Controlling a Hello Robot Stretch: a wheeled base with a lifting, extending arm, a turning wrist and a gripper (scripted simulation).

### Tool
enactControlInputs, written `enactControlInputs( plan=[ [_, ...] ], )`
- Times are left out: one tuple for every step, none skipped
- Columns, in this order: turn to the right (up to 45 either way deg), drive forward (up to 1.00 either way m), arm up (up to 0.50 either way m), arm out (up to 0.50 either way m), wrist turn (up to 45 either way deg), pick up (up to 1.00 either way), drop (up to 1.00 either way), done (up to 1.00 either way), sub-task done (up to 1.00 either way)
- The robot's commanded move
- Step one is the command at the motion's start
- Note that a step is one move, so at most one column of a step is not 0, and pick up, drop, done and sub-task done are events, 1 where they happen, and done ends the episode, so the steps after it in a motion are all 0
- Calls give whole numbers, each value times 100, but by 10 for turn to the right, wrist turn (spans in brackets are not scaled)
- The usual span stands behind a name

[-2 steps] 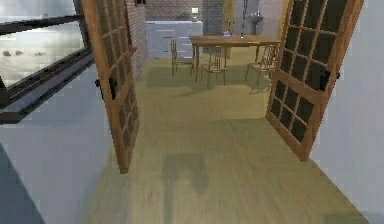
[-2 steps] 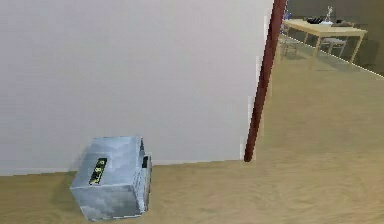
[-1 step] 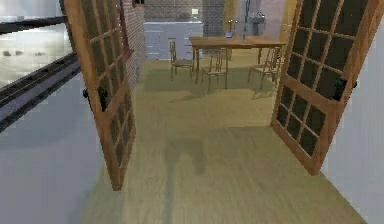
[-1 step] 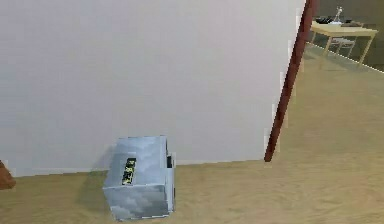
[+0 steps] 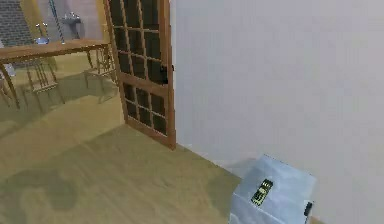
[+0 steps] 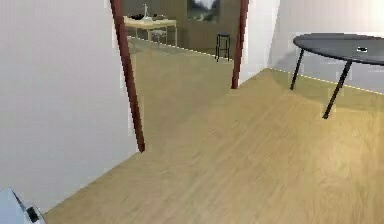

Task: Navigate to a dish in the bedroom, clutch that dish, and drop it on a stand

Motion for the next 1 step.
enactControlInputs(
  plan=[
    [390,0,0,0,0,0,0,0,0]
  ],
)
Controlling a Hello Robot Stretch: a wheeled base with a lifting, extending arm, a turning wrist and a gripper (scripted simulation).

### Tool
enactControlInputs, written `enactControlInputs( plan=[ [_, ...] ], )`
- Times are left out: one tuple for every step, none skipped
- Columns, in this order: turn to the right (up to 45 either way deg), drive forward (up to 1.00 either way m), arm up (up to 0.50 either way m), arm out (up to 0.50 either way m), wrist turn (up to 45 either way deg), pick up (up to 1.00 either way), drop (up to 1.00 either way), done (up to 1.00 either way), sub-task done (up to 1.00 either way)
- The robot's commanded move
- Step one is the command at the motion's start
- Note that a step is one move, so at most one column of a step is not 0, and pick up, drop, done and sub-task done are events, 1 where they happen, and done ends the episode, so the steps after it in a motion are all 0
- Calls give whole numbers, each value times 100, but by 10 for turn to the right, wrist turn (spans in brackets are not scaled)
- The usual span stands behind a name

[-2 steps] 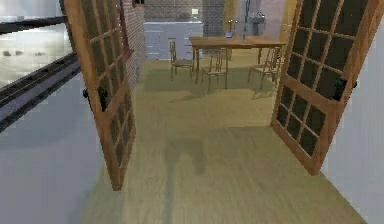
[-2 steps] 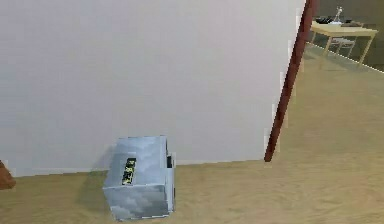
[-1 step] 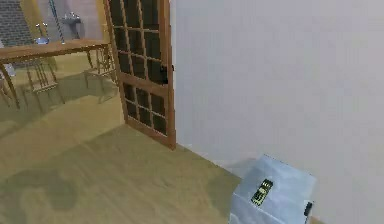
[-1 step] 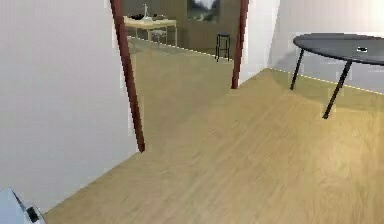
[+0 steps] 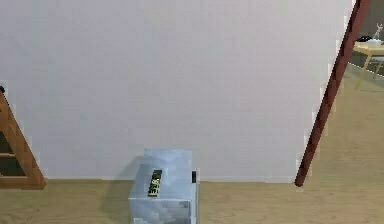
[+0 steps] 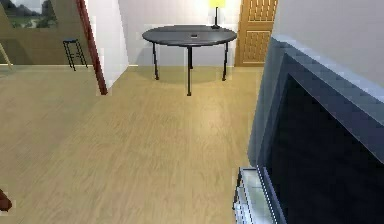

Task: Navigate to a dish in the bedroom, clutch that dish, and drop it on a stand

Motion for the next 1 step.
enactControlInputs(
  plan=[
    [0,10,0,0,0,0,0,0,0]
  ],
)
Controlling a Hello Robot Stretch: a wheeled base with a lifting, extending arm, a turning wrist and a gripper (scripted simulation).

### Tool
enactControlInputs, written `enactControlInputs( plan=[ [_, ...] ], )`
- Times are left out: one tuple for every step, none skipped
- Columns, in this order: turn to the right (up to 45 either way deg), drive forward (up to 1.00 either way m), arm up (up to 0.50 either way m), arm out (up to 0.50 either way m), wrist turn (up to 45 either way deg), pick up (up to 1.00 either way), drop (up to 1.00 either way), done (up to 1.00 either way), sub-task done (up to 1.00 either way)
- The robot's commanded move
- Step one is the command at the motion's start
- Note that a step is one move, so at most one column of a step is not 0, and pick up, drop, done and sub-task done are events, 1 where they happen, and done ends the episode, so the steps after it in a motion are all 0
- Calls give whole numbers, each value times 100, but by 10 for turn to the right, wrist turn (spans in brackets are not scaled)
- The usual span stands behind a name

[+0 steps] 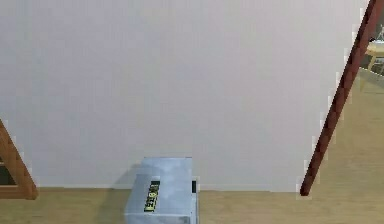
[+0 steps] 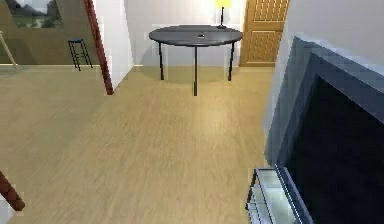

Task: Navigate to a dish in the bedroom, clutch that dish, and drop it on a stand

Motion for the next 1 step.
enactControlInputs(
  plan=[
    [-450,0,0,0,0,0,0,0,0]
  ],
)
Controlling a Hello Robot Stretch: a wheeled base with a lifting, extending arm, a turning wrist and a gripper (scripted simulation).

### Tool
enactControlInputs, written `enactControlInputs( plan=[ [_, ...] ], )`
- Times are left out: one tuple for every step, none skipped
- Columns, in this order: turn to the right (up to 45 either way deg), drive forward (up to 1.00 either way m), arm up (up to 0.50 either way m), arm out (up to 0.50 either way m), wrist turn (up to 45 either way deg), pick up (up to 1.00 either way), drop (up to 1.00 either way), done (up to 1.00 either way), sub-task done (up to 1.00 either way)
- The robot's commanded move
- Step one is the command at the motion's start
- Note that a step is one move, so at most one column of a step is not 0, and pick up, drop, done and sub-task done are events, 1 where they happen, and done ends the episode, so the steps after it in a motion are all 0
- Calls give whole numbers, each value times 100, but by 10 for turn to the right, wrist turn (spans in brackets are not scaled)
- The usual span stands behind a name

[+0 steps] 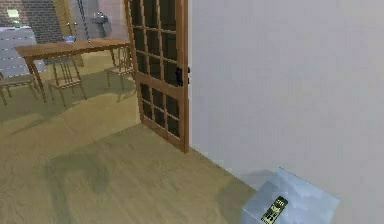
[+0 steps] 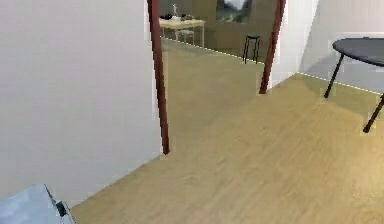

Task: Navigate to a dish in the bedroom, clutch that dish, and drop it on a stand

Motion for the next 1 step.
enactControlInputs(
  plan=[
    [-300,0,0,0,0,0,0,0,0]
  ],
)
